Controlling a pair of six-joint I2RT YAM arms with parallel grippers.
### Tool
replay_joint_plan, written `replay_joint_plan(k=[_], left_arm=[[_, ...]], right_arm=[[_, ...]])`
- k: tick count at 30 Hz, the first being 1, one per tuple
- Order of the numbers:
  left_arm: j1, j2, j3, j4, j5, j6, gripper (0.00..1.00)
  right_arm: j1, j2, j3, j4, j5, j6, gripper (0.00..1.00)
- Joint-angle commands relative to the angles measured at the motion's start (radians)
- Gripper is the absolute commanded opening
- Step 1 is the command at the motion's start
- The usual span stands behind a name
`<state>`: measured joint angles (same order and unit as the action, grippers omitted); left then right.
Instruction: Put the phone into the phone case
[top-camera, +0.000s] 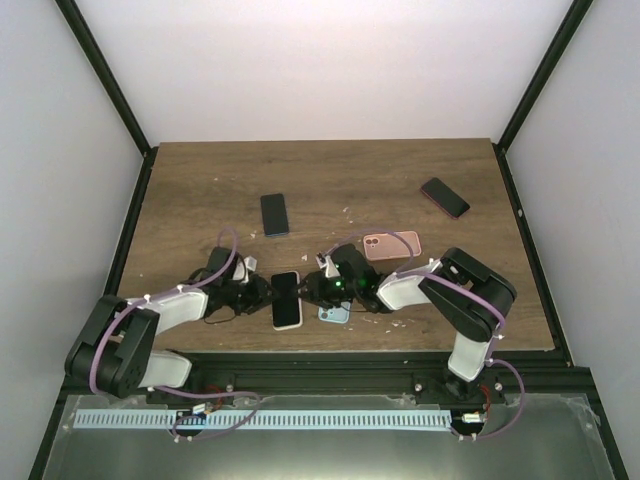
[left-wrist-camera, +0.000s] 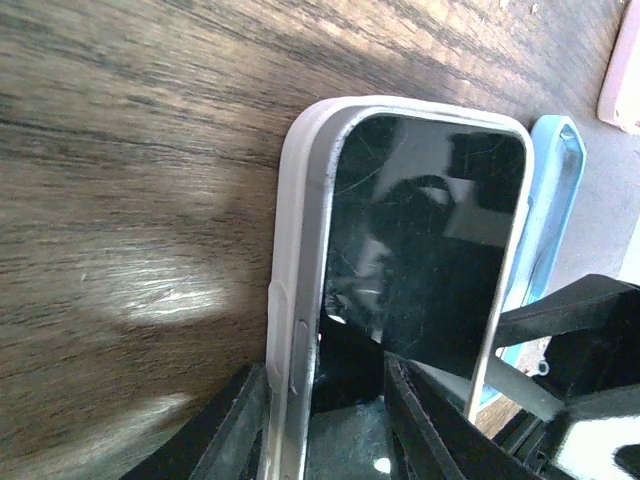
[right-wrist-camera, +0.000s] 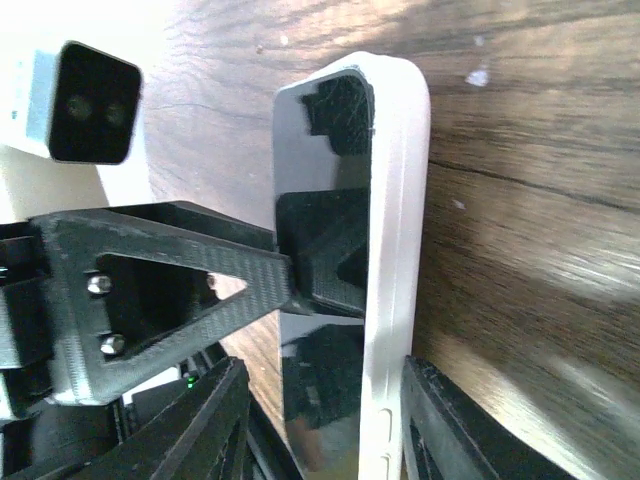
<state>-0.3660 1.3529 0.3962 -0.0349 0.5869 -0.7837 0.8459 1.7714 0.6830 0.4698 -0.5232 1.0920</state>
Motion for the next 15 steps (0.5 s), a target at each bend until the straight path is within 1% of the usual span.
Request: replay_joint_plan(k=[1,3,4,5,9,13,15], left_arm=[[-0.016,0.005,-0.043,-0.043,0.047,-0.029,0.34],[-0.016,0.0,-0.055,-0.011,0.071,-0.053,0.33],[-0.016,-0.005,-0.065,0.004,0.08,-0.064,0.31],[-0.016,-0.01,-0.069,0.011,0.081,-0.073,0.3],[-0.016,-0.021,-0.067,0.016,0.085,-0.072,0.26],[-0.016,-0.02,-0.065,0.019,0.091,-0.074,0.19],[-0.016,-0.02,-0.076,0.037,0.1,-0.085,0.17]], right_arm=[[0.027,-0.01,0.013,0.23,-0.106,0.048,0.43],[0.027,-0.001,0.0,0.315,-0.115,0.08,0.43],[0.027,0.001,-0.001,0.331,-0.12,0.09,0.43],[0.027,0.005,0.006,0.322,-0.12,0.091,0.43],[0.03,0.026,0.055,0.197,-0.108,0.048,0.43],[0.031,0.049,0.043,0.236,-0.132,0.045,0.38],[0.032,0.063,0.047,0.253,-0.154,0.045,0.35]])
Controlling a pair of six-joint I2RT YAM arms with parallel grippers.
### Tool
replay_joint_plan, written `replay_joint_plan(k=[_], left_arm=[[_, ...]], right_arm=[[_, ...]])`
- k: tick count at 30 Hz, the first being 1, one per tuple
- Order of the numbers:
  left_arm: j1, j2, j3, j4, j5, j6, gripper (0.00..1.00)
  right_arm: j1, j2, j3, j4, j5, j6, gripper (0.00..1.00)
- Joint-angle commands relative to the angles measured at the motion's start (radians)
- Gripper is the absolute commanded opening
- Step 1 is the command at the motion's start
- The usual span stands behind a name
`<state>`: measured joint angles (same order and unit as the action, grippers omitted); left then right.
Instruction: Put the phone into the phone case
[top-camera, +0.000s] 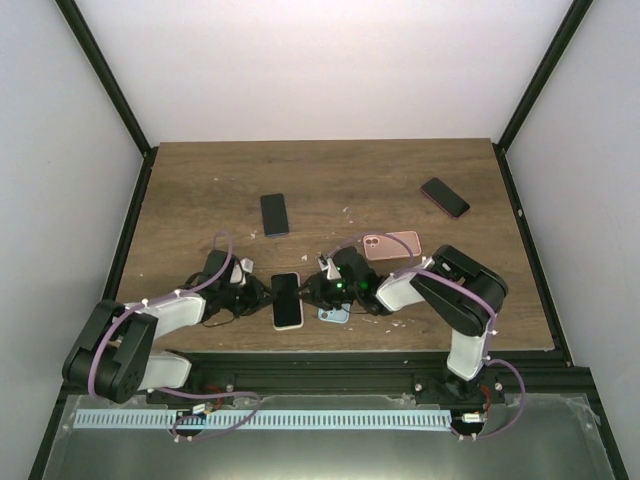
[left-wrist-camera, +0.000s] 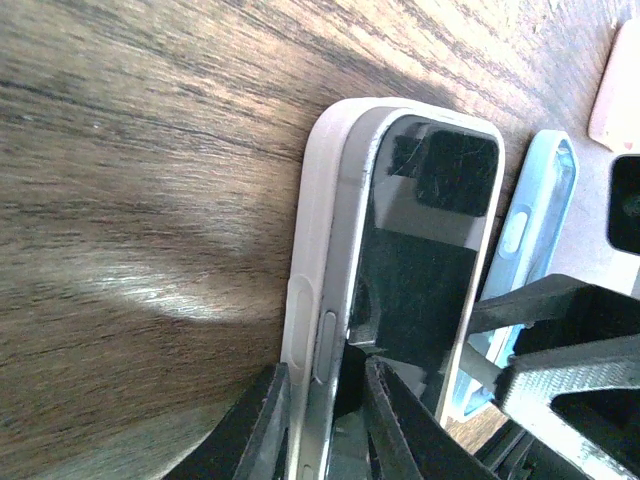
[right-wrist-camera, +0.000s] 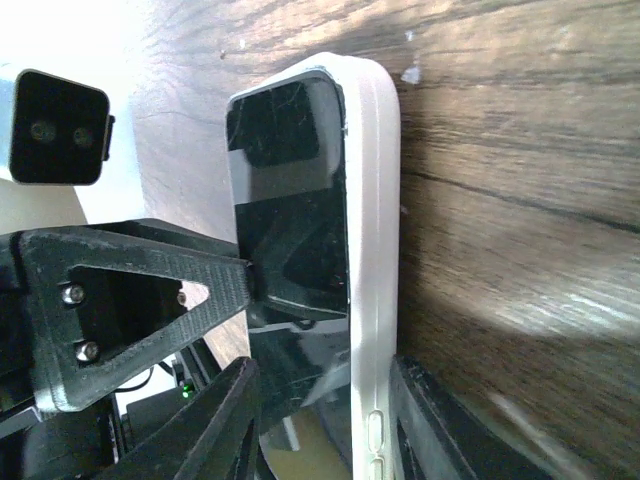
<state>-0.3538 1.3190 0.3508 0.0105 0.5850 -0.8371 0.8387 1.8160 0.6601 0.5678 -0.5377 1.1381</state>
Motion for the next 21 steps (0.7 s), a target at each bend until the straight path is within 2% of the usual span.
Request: replay_joint_plan(k=[1,3,6,12,16,17,21], left_arm=[[-0.028,0.013,-0.034,-0.002,0.107,-0.036,0.17],[-0.028,0.013,-0.033,-0.008,0.106,-0.038,0.17],[-0.027,0.007,-0.025,-0.052,0.083,-0.026,0.26],[-0.007,-0.048,-0.019,-0.108,0.06,-0.013,0.39],[-0.005,-0.061,-0.035,-0.097,0.066,-0.017,0.38],[-0.004,-0.059,-0.039,-0.092,0.067,-0.018,0.33],[-0.004,-0.056,-0.042,-0.075,0.076,-0.02,0.28]], right_arm=[[0.039,0.021,0.069,0.171,-0.147,0.001,0.34],[0.039,0.014,0.06,0.205,-0.15,0.004,0.33],[0.039,-0.009,0.041,0.256,-0.144,0.004,0.33],[0.04,-0.028,0.045,0.237,-0.127,-0.004,0.36],[0.042,0.003,0.037,0.261,-0.131,0.013,0.37],[0.043,0.009,0.042,0.257,-0.131,0.012,0.37],[0.051,0.022,0.092,0.125,-0.117,-0.043,0.37]])
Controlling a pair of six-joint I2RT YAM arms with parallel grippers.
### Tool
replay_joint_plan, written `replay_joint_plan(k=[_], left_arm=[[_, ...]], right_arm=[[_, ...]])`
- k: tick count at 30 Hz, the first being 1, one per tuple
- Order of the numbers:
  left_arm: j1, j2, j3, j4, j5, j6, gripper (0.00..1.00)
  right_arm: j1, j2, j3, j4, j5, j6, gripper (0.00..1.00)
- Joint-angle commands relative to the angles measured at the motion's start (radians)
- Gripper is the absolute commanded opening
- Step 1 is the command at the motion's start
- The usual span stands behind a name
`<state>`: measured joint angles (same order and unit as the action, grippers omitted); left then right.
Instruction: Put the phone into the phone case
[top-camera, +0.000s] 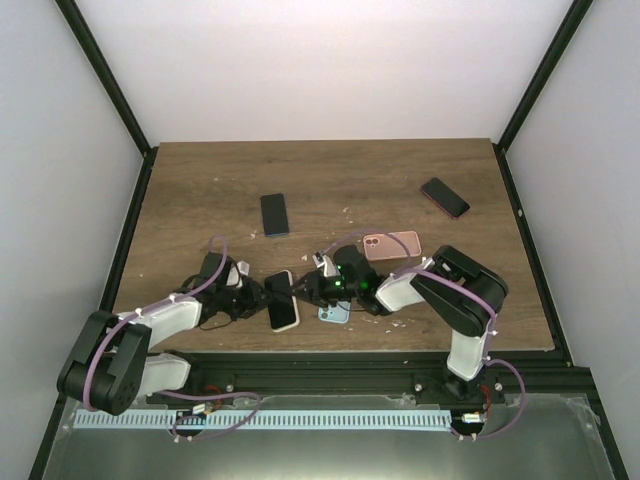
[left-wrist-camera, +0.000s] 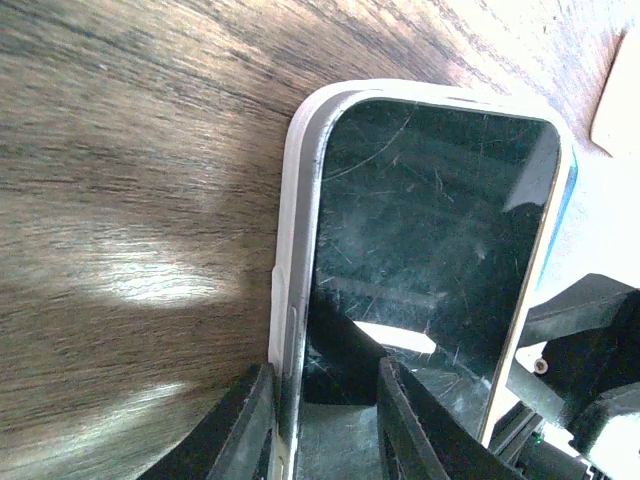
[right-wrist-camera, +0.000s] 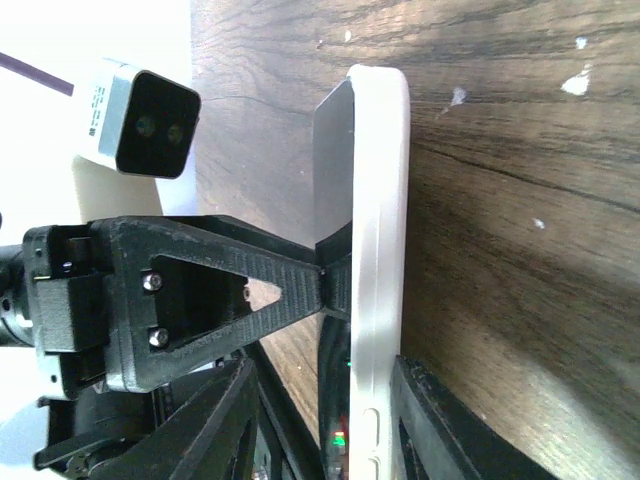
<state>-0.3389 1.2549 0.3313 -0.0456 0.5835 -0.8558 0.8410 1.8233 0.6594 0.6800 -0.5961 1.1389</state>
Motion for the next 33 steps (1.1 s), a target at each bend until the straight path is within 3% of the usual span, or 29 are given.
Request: replay_joint_plan(k=[1,10,15,21,24,33], left_arm=[[-0.018,0.006,-0.024,-0.018,0.078,-0.002,0.27],[-0.018,0.006,-0.029,-0.015,0.077,-0.005,0.22],[-0.006,0.005,-0.035,-0.032,0.059,0.013,0.12],[0.004,0.006,-0.047,-0.046,0.038,0.02,0.13],[0.005,0.003,-0.043,-0.048,0.039,0.023,0.14],[0.015,-0.066,-0.003,-0.115,0.046,0.037,0.25]], right_arm=[[0.052,0.015,0.109,-0.032,-0.052,-0.064,0.37],[0.056,0.049,0.092,0.155,-0.144,0.0,0.37],[0.056,0.087,0.067,0.307,-0.177,0.085,0.37],[0.056,0.091,0.029,0.442,-0.18,0.145,0.38],[0.059,0.07,0.067,0.272,-0.156,0.087,0.37],[0.062,-0.043,0.075,-0.037,-0.014,-0.053,0.14]])
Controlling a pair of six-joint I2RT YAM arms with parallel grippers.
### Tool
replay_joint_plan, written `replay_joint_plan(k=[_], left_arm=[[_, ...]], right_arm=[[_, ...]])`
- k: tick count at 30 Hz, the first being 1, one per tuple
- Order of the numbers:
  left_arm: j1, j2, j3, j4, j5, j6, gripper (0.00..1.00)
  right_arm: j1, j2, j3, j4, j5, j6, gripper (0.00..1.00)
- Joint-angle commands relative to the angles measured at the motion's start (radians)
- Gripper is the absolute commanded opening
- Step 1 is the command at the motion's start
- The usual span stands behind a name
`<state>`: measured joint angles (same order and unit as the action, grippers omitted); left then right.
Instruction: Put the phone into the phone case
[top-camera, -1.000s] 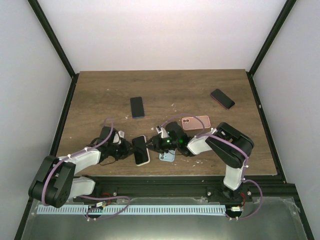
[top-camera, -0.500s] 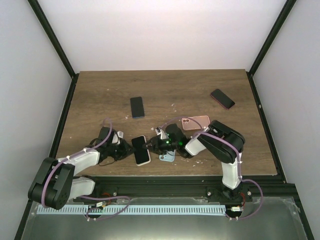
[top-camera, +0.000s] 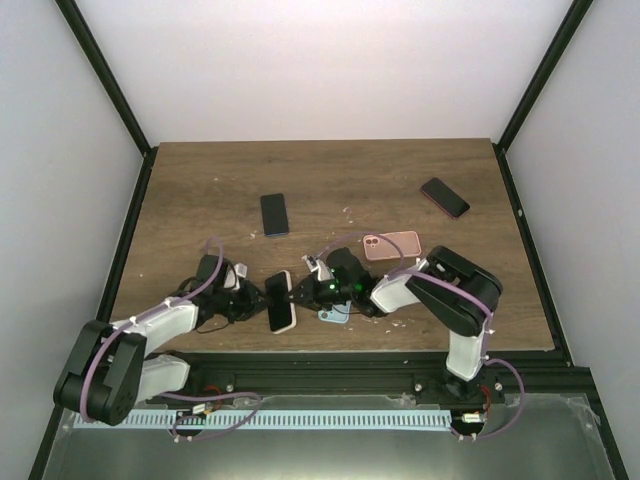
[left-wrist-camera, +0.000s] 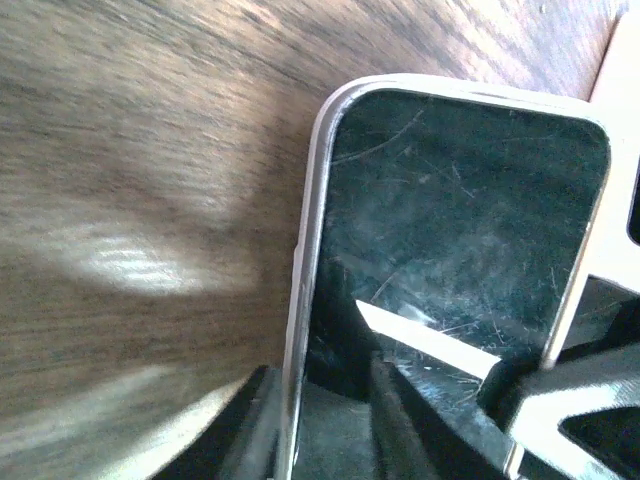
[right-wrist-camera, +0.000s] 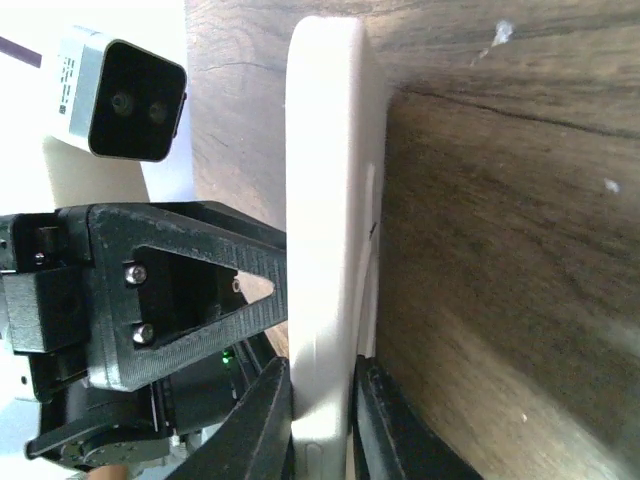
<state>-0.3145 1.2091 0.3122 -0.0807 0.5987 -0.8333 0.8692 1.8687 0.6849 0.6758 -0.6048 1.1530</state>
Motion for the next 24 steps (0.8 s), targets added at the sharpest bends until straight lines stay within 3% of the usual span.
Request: replay_joint_plan(k=[1,5,10,13,19,24], left_arm=[[-0.004,-0.029,0.036,-0.101,0.034,0.024,0.3],[0.032,-0.109,0.113,-0.181,0.07,0.057,0.46],[0.072,-0.264,0.219,-0.262,0.123,0.09,0.71],[0.089,-0.339,0.285,-0.31,0.174,0.108,0.82],[0.096,-0.466,0.374,-0.277,0.293,0.071,0.86],[0.097,-0.527,0.325,-0.055,0.413,-0.093,0.84]], right_arm=[[0.031,-0.106,0.038,-0.032,0.0,-0.071,0.11],[0.025,-0.177,0.029,-0.047,-0.001,-0.095,0.04],[0.005,-0.299,-0.012,-0.011,-0.021,-0.092,0.04],[-0.006,-0.395,-0.024,-0.002,-0.04,-0.102,0.04],[-0.007,-0.541,-0.005,-0.028,-0.085,-0.136,0.04],[-0.007,-0.616,-0.075,0.172,-0.122,-0.045,0.04]])
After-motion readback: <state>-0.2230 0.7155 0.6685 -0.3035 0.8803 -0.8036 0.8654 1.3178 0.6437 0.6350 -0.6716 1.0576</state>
